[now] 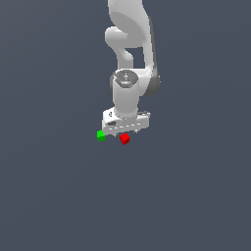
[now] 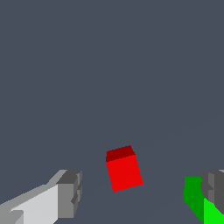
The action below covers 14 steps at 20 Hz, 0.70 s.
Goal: Stack the red cube on top of the green cube.
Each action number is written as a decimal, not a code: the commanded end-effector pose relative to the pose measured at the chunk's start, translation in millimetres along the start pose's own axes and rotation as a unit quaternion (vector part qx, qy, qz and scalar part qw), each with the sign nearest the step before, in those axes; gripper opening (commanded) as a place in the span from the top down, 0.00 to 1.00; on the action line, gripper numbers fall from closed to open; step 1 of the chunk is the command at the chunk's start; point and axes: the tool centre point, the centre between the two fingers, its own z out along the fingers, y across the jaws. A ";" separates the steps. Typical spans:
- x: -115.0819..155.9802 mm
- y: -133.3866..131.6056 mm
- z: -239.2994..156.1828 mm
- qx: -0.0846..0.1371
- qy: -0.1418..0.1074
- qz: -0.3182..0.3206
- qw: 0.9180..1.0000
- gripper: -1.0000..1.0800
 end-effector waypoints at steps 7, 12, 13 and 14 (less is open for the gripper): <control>-23.9 -4.6 33.5 0.001 0.003 -0.091 0.996 0.04; -31.7 -4.7 45.1 0.001 0.004 -0.122 0.993 0.04; -32.8 -4.6 46.6 0.001 0.004 -0.126 0.992 0.04; -33.6 -4.6 47.9 0.001 0.004 -0.129 0.992 0.04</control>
